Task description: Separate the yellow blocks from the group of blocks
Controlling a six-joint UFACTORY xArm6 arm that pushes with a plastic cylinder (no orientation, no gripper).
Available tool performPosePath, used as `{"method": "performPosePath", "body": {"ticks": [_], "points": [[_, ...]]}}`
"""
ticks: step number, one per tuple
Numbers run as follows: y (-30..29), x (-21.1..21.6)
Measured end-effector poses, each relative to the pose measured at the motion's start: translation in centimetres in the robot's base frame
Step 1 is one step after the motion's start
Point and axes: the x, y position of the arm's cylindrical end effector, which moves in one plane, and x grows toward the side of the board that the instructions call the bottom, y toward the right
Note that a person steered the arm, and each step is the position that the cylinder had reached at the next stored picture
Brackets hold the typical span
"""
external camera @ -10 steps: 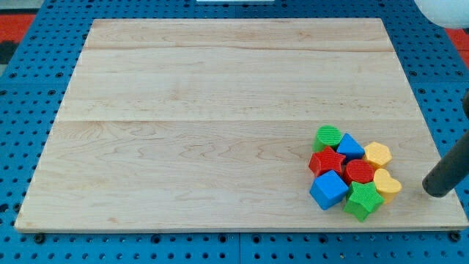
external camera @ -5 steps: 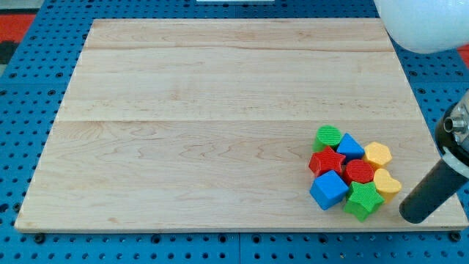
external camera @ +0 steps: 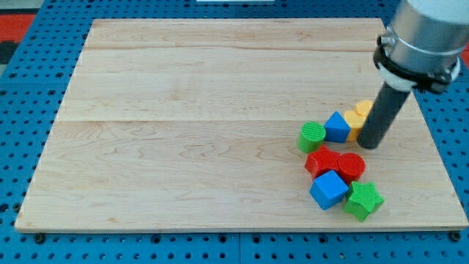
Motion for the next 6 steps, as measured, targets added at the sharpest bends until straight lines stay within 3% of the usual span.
{"method": "performPosePath", "body": {"ticks": [2,5,6], "points": [[-0.8,-7.1],[-0.5,-5.6],[2.9,-4.4]]}}
